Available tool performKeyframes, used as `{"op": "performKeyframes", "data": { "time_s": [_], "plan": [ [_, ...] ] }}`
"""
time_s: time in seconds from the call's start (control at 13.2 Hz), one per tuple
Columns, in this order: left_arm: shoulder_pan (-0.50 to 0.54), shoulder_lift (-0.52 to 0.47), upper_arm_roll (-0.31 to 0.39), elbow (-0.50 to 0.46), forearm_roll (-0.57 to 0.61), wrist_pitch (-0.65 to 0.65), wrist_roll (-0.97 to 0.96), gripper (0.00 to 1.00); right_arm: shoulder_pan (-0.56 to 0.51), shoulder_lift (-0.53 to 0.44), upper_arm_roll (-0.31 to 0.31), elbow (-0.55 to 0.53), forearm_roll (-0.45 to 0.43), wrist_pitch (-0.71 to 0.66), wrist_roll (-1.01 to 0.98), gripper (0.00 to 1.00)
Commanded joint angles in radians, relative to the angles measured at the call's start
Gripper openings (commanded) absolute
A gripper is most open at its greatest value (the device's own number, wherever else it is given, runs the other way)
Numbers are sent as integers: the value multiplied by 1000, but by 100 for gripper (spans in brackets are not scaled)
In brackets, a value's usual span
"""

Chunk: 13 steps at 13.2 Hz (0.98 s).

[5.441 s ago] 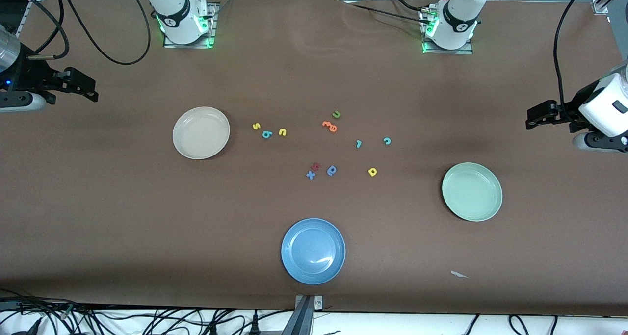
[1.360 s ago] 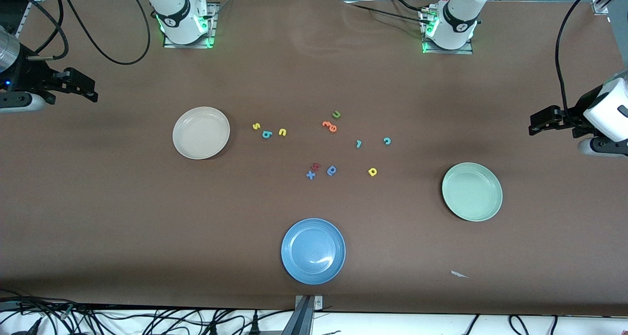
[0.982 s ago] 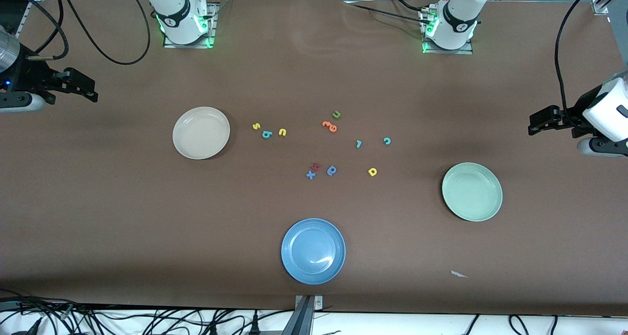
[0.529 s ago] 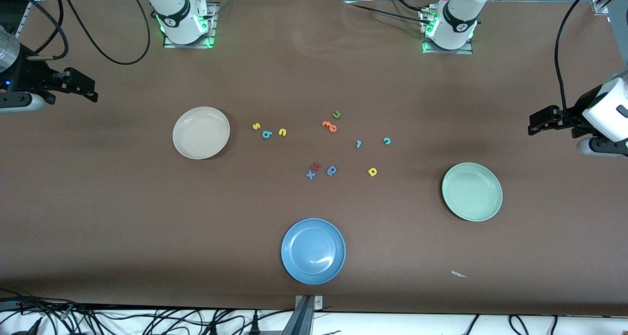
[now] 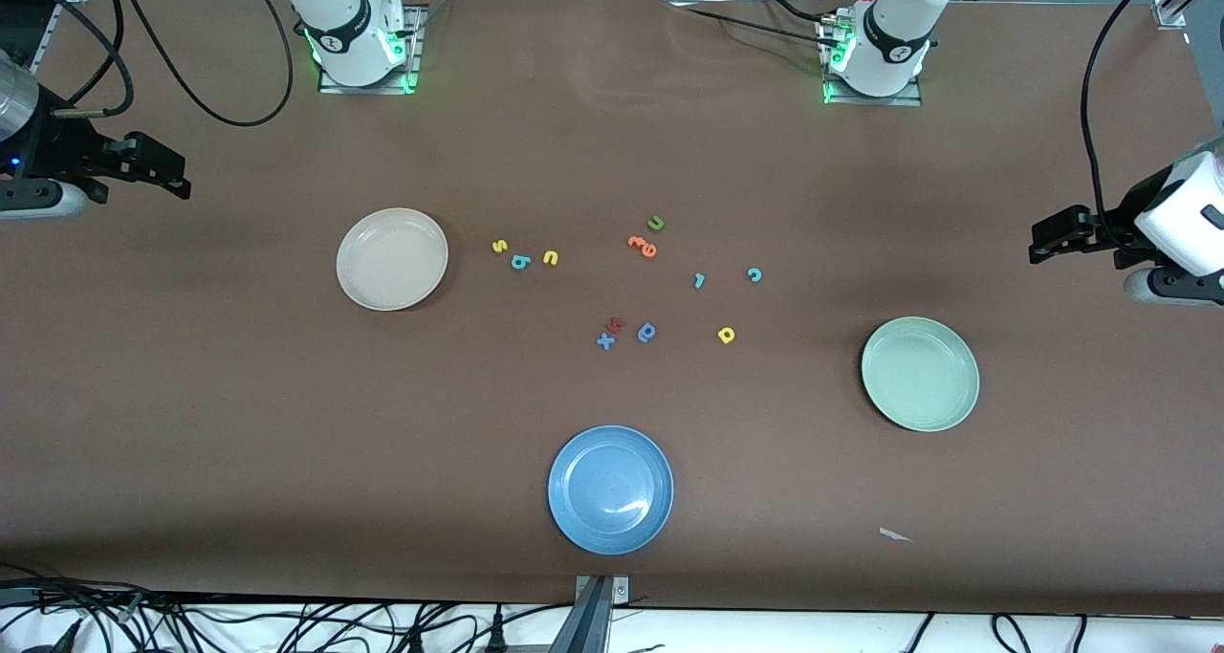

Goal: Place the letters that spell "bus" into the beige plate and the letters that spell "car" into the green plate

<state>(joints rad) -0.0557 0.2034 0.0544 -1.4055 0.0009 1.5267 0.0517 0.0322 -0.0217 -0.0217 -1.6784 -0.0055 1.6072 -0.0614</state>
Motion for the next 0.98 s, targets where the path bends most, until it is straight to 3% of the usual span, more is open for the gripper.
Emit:
{"op": "performKeyframes", "data": {
  "time_s": [0.0,0.6,0.91],
  "plan": [
    [4,7,-2,23,-13,-7,27,100,0,-11,-1,-7,-11,8,5,100],
    [-3,7,-4,22,-22,-5,25,100,-1,8,-1,23,-36,3,35,100],
    [-6,7,-14,16,-24,-5,23,100,5,80,5,13,-39,3,49,100]
  ]
}}
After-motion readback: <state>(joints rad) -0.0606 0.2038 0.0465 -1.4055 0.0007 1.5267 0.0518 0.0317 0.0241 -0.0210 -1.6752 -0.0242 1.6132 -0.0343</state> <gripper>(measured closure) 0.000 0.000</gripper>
